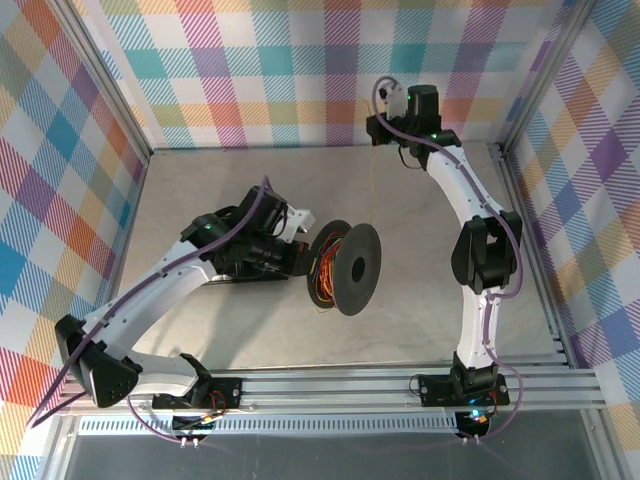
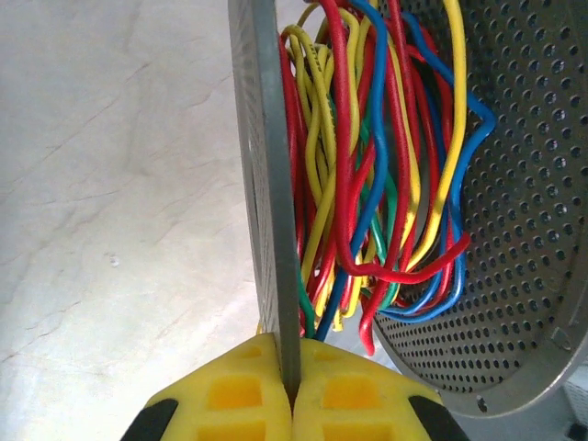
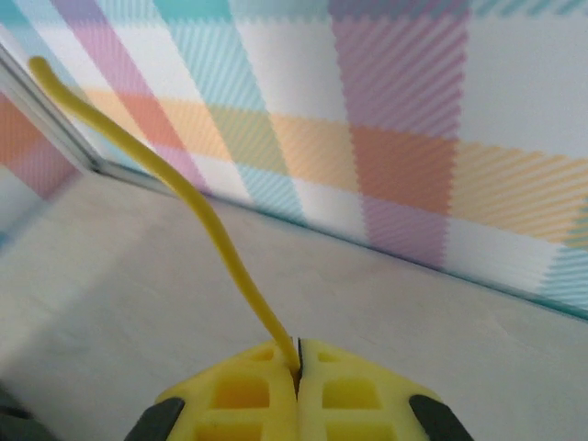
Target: Wrap the cables
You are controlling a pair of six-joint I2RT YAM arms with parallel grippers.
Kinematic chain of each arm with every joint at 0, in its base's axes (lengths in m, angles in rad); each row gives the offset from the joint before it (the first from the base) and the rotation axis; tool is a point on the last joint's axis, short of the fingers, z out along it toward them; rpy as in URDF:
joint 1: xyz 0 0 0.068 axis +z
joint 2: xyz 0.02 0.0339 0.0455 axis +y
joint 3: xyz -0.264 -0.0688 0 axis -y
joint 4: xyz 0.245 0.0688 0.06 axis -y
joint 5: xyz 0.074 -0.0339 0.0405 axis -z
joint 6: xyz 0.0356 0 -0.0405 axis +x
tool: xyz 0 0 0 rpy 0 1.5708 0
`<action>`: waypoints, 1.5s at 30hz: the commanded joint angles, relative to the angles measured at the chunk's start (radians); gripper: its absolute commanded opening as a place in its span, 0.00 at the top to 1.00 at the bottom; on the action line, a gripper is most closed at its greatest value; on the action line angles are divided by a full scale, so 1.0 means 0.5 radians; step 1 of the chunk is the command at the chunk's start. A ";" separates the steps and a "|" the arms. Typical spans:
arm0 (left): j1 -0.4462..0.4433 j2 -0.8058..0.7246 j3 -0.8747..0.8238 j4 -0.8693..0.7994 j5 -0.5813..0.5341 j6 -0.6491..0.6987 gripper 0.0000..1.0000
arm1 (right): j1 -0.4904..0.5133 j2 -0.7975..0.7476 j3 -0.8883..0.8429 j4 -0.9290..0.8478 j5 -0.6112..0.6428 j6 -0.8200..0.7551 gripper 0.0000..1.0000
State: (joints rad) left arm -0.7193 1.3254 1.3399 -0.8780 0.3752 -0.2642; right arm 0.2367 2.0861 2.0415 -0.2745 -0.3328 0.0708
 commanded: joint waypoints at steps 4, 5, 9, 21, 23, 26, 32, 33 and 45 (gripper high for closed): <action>-0.019 0.287 0.133 0.118 -0.405 -0.009 1.00 | 0.121 -0.199 -0.013 0.191 -0.450 0.560 1.00; -0.019 0.320 0.153 0.141 -0.417 -0.017 1.00 | 0.145 -0.233 -0.059 0.217 -0.458 0.579 1.00; -0.016 0.418 0.199 0.252 -0.501 -0.065 1.00 | 0.196 -0.371 -0.354 0.364 -0.477 0.722 1.00; -0.013 0.510 0.266 0.360 -0.669 -0.160 1.00 | 0.276 -0.751 -1.106 0.988 -0.526 1.176 1.00; -0.014 0.518 0.297 0.369 -0.692 -0.190 1.00 | 0.309 -0.830 -1.246 1.145 -0.518 1.295 1.00; -0.013 0.532 0.352 0.343 -0.843 -0.226 1.00 | 0.336 -0.945 -1.435 1.320 -0.508 1.468 1.00; -0.015 0.592 0.453 0.304 -1.102 -0.317 1.00 | 0.470 -1.208 -1.886 1.623 -0.379 1.621 1.00; -0.014 0.606 0.468 0.302 -1.132 -0.334 1.00 | 0.488 -1.234 -1.946 1.657 -0.371 1.657 1.00; 0.001 0.745 0.523 0.281 -1.319 -0.611 1.00 | 0.805 -1.626 -2.802 2.024 -0.127 1.840 1.00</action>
State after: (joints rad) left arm -0.7242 1.6939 1.5352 -0.8101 -0.2161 -0.5034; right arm 0.6125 1.3380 0.7074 0.6613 -0.4343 0.9440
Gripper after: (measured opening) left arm 0.041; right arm 0.048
